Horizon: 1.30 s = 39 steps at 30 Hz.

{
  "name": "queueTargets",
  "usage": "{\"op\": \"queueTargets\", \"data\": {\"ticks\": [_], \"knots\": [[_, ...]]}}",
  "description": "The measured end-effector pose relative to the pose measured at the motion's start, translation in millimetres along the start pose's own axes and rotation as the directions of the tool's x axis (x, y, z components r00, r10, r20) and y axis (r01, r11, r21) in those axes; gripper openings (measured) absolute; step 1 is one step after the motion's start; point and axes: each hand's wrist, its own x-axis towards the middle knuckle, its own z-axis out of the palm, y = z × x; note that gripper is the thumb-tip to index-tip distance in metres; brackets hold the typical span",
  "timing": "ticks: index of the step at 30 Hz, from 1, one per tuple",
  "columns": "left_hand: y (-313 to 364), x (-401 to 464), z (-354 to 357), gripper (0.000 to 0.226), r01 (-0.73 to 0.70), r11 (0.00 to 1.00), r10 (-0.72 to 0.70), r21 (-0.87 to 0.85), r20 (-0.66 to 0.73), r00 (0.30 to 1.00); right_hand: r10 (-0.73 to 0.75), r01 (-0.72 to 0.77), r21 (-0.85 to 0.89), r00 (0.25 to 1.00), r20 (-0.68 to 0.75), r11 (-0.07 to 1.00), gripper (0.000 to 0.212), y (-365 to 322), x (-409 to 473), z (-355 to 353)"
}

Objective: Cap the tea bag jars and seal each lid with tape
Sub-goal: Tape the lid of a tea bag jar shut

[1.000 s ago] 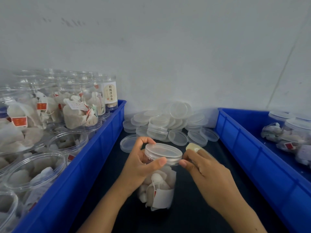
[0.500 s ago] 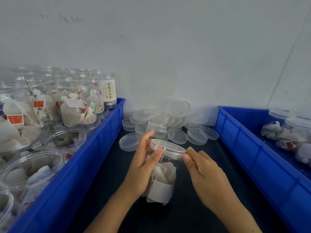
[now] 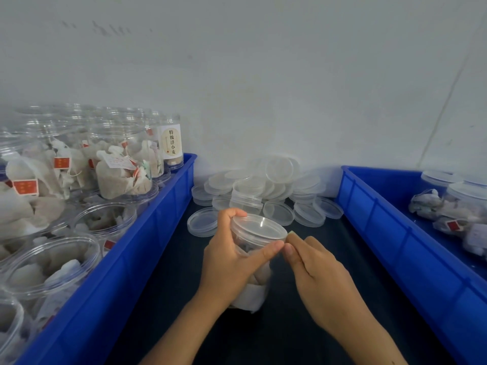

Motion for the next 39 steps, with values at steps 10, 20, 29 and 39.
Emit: {"op": "queueTargets", "data": {"ticks": [10,20,29,39], "knots": [[-8.9,4.2,-10.1,0.057,-0.025,0.996,0.021,-0.081,-0.047,0.999,0.185,-0.177,-0.115,0.98,0.07,0.978,0.05,13.4,6.8,-11.6],[-11.6,7.4,-7.7,0.055,0.007,0.994,-0.01,-0.112,-0.021,1.0,0.084,-0.106,0.228,0.991,0.104,0.968,0.019,14.1,5.9,-6.0],[-6.3,8.4,-18.2,0.063,0.057,0.978,-0.046,-0.201,0.056,0.997,-0.039,0.04,0.032,0.999,-0.023,0.999,0.04,10.8,4.6,-14.7],[-6.9,8.1,-13.8,0.072,0.187,0.904,-0.115,-0.385,0.202,0.973,-0.017,0.017,0.072,1.0,-0.003,0.997,0.032,13.7,5.7,-11.1]]}}
